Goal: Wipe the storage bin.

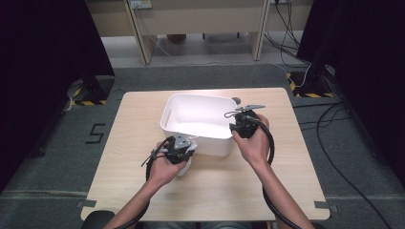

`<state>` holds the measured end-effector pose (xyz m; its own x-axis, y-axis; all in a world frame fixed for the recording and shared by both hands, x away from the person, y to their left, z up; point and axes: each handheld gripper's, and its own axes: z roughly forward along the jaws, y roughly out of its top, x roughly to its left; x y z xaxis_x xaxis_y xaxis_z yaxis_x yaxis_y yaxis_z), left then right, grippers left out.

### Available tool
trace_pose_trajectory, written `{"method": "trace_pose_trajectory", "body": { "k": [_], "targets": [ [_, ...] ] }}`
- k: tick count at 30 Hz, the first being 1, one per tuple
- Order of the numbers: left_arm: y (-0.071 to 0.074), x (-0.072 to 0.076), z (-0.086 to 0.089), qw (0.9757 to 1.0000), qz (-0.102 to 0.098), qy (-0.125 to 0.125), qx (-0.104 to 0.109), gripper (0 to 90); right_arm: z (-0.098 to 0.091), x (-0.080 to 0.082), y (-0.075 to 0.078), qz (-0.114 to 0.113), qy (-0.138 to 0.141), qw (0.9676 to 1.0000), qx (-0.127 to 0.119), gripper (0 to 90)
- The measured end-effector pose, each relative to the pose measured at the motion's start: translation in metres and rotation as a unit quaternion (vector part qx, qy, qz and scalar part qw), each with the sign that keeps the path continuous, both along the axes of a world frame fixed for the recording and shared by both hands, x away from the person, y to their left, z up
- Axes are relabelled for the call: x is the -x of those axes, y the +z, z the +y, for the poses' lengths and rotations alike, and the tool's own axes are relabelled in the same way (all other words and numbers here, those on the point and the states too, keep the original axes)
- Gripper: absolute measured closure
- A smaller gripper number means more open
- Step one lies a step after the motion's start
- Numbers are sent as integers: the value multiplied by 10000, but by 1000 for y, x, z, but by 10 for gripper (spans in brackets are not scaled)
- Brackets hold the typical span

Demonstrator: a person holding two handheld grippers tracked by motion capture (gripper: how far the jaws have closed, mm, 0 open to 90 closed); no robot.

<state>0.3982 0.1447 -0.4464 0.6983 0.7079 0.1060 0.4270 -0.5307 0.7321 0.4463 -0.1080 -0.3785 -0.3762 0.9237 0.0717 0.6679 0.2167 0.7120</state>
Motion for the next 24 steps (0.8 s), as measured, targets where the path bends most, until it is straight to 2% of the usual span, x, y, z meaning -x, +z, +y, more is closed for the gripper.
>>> {"method": "trace_pose_trajectory", "body": {
  "k": [14,24],
  "targets": [
    [-11,-2,1,9999,113,53,4,798,0,0,0,-6,-6,10000,-11,730],
    [-17,-5,1,9997,195,50,-100,798,0,0,0,-9,-1,10000,-10,729]
  ]
}}
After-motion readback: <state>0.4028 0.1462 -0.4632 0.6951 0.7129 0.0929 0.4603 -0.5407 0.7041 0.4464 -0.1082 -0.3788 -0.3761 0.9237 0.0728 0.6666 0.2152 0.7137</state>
